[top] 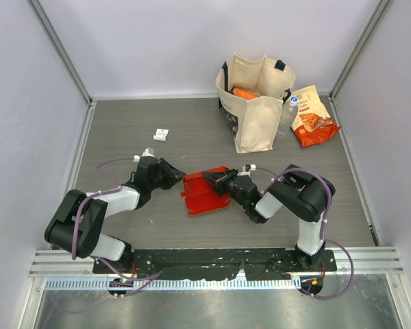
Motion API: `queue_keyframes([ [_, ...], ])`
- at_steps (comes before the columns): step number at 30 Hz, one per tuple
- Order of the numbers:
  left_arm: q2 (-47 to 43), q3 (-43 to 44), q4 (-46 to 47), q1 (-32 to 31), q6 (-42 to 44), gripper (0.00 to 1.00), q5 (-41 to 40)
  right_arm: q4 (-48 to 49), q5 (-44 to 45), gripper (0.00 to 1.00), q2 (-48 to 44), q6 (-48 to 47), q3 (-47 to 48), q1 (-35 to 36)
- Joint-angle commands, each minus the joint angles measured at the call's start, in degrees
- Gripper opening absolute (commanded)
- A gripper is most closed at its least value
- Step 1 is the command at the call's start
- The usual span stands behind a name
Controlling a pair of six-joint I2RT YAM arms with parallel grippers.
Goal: Fold the paper box
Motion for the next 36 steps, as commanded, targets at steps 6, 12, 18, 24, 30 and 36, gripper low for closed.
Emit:
queue_keyframes([
  [6,-17.68,-3.24,-13.28,-0.66,11.60,0.59,-10.90,-5.84,-1.00,0.00,-1.72,-3.39,-2.97,-0.64],
  [12,-26.39,-5.27,-16.89,-5.99,20.31,0.65,-12.84,-4.18,-2.05,0.00,-1.28,-2.69,-2.26,-1.61],
  [18,-22.98,-1.93,-22.53,-18.92,22.44,0.68,-26.63,-4.52,-2.23,0.00,-1.98,-2.25,-1.65,-1.87],
  [24,-10.87,4.12,-24.80,-19.64,23.13,0.72,-34.45,-4.53,-2.41,0.00,-3.13,-2.08,-2.52,-1.87],
  [30,-9.08,5.28,-26.40,-18.15,22.18,0.42,-39.13,-3.56,-3.37,0.00,-3.39,-2.07,-3.67,-2.14],
  [36,-8.74,4.83,-24.99,-15.96,21.20,0.33,-40.35,-0.93,-4.95,0.00,-2.78,-2.60,-3.93,-2.66],
])
